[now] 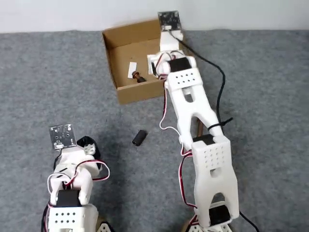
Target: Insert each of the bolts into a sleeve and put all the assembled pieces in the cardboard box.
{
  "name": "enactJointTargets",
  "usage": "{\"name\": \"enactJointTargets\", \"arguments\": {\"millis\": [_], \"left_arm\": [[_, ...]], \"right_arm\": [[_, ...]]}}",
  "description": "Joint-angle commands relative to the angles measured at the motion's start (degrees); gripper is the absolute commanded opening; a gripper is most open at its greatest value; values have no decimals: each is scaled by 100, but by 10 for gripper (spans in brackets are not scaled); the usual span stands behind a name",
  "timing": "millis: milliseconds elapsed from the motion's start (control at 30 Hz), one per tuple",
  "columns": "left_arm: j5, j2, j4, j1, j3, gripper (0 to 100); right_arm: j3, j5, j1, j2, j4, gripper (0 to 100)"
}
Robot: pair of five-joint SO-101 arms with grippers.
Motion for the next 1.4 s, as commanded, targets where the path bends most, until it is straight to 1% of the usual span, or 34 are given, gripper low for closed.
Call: {"name": "enactJointTargets", "arguments": {"millis": [0,300,500,633,800,967,1200,1367], "left_arm": [[44,44,35,-44,-31,6],[53,44,88,-44,-31,6],[53,44,114,-44,-31,6],[53,44,114,-44,-31,6],[53,44,114,-53,-31,6],[53,44,114,-53,-31,6],[53,44,114,-53,-31,6],[53,44,114,-53,-31,6]], "right_arm": [[-624,44,-145,-136,646,220],[-1565,-747,-400,-136,2352,220],[-2127,-1459,-664,-136,3495,220],[-2251,-2092,-884,-136,4312,220],[-1952,-2215,-954,-163,4347,219],[-1231,-2277,-1051,-277,4365,219],[-53,-2734,-1411,-804,4365,219],[290,-3095,-1631,-919,4356,219]]}}
